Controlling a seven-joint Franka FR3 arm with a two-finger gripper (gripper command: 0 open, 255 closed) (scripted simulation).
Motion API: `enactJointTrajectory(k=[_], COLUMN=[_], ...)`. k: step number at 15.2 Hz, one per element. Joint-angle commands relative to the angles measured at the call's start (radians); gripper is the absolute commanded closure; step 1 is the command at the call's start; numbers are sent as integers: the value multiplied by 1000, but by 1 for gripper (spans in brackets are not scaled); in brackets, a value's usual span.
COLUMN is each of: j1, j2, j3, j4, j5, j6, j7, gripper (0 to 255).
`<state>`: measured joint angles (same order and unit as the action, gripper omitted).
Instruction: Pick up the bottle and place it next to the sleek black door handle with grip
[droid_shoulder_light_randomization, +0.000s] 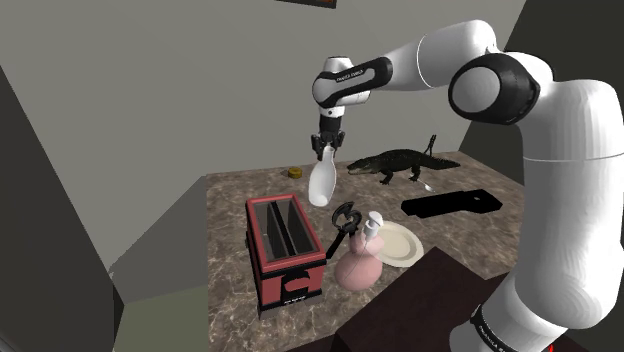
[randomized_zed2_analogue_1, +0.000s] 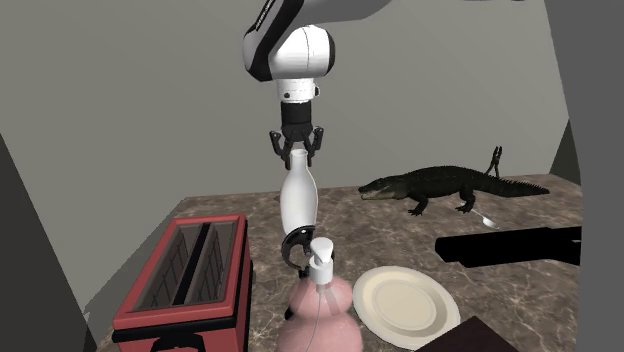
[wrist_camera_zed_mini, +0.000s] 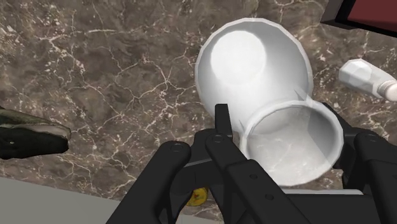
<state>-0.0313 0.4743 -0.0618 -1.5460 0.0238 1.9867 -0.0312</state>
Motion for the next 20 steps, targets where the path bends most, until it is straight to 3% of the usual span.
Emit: enactJointTrajectory(k=[1,7,13,20], j1=[0,0,-50,-109], j2=[-6,-26,-212,-394], j3=[0,-1,-31,-79], j4=[20,71,-134,-297], j5=[-1,-2,-8,-25], j6=[-27,-97,-77,-94], j7=[1,2,-79,-183], gripper=[255,255,255,255])
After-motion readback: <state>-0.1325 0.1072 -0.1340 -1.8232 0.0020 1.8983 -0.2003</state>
